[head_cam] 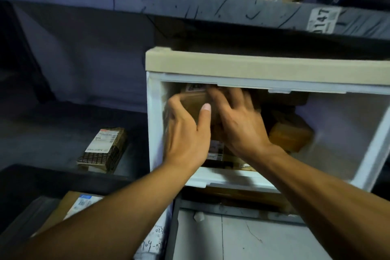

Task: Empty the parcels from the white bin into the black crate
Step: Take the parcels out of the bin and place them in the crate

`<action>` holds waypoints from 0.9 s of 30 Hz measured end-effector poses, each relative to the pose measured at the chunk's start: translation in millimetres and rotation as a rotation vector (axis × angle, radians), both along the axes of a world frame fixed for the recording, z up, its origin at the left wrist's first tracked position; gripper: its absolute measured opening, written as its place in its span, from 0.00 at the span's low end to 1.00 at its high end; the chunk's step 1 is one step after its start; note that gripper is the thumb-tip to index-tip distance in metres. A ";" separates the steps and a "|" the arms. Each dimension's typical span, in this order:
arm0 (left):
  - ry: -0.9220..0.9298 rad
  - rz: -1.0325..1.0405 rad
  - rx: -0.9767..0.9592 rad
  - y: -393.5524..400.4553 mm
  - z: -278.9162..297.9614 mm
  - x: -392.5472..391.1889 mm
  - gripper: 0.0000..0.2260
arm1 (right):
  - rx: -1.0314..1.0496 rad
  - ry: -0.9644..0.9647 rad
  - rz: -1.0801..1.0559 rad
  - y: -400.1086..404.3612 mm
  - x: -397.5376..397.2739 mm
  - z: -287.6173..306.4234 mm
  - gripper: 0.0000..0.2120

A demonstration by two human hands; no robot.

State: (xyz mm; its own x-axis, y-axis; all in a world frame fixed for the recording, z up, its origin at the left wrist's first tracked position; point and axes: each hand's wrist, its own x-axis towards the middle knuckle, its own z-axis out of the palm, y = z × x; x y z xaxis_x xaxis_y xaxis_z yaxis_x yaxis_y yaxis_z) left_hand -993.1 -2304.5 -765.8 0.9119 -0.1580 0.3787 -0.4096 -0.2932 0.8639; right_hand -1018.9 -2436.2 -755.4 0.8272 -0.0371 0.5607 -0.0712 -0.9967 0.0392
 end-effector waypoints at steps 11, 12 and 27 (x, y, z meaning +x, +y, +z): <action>0.547 -0.062 -0.330 28.8 26.2 -17.6 0.16 | -0.045 0.016 0.168 17.2 -94.1 17.0 0.44; 0.609 -0.110 -0.379 30.1 27.2 -20.1 0.15 | -0.061 0.003 0.170 17.7 -102.5 20.0 0.44; 0.825 -0.434 -0.400 38.2 42.5 -48.0 0.15 | 0.139 0.040 0.224 21.7 -175.5 33.4 0.45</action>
State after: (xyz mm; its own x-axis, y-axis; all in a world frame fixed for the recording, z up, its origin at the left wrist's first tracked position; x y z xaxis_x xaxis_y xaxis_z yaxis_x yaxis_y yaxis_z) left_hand -1041.1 -2266.3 -723.3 0.8067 -0.5374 -0.2460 0.3572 0.1118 0.9273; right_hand -1194.4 -2414.5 -722.0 0.8447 0.0750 0.5300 0.1508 -0.9834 -0.1012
